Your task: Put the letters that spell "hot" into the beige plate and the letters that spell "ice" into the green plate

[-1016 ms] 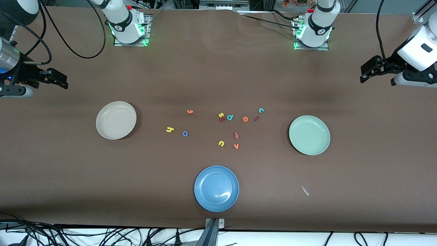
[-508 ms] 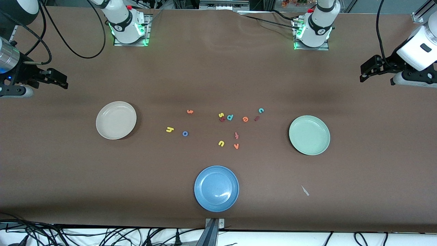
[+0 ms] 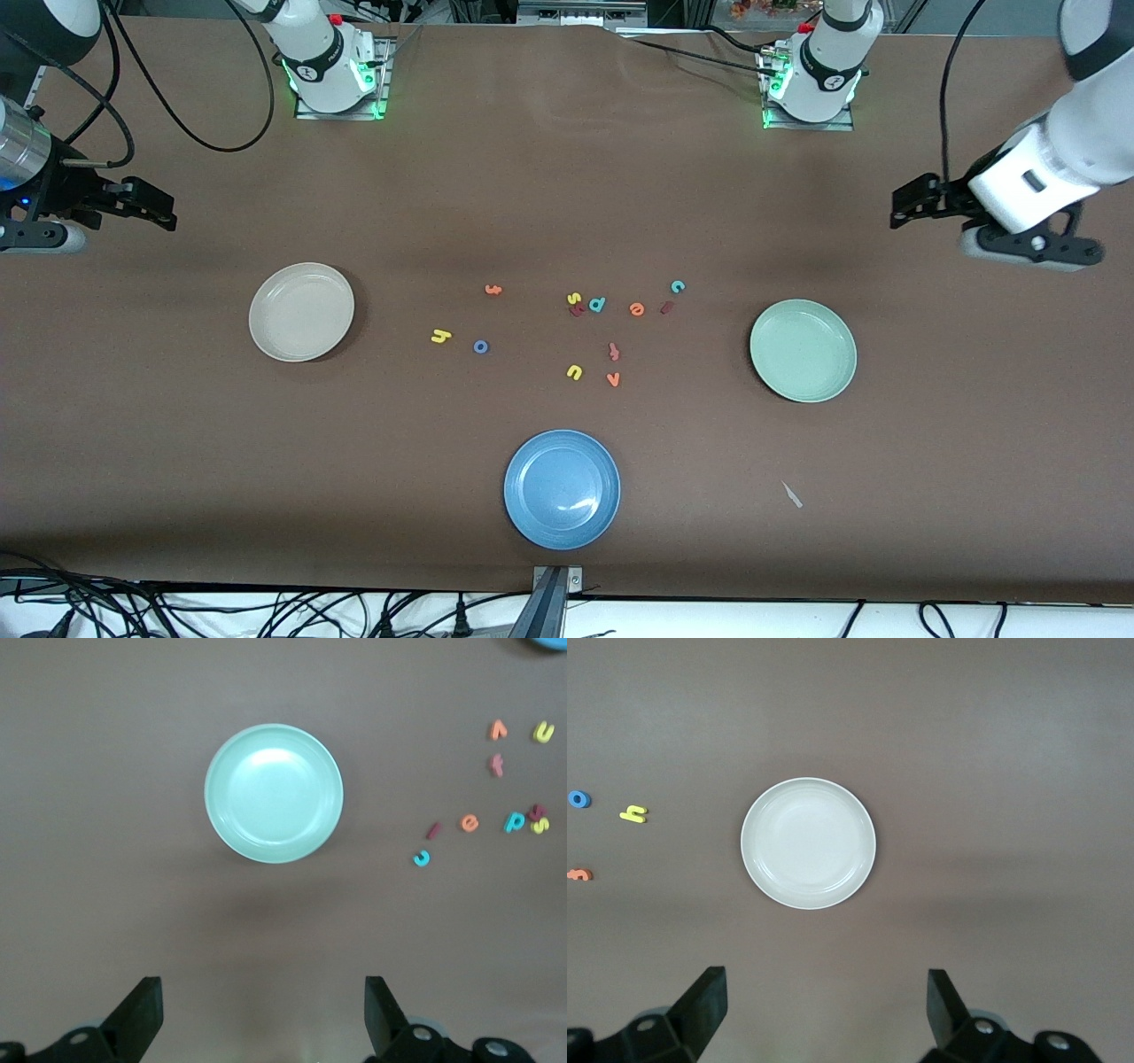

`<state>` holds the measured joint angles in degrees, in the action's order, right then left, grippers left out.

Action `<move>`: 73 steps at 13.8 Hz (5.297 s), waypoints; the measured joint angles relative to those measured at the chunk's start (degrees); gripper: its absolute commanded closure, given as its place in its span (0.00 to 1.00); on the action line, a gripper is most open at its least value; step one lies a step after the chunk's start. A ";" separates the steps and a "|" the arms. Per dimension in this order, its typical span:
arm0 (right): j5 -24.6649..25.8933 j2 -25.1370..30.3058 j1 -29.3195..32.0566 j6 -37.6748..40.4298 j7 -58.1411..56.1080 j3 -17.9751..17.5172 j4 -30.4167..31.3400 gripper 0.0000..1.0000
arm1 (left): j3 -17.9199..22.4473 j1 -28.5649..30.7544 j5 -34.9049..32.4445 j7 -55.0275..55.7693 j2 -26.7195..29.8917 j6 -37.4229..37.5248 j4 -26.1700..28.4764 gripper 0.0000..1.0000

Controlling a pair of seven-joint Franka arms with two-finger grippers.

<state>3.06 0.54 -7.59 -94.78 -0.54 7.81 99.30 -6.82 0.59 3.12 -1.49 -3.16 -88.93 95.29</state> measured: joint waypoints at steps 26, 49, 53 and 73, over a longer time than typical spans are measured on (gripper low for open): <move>-0.01 -0.05 0.02 0.00 0.03 0.02 -0.01 0.00 | -1.94 -23.74 -3.32 -7.50 -26.47 -39.67 17.47 0.18; -4.22 -4.65 -3.51 -5.10 2.85 -0.72 2.42 0.00 | -2.91 -23.91 -7.68 -8.04 -26.22 -51.98 23.35 1.00; -5.85 -7.74 -6.74 -10.03 9.88 -1.03 3.42 0.00 | -2.64 -23.26 -7.68 -9.62 -24.11 -46.34 21.74 1.00; -3.78 -25.71 -18.98 -37.48 -8.89 -6.57 12.33 0.00 | -10.01 -6.87 -8.69 -19.70 -24.88 -37.30 10.15 0.00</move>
<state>-0.73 -25.17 -26.57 -132.26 -9.43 1.24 111.64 -16.83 -6.28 -5.57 -21.19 -28.04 -126.23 105.44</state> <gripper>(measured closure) 0.000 0.000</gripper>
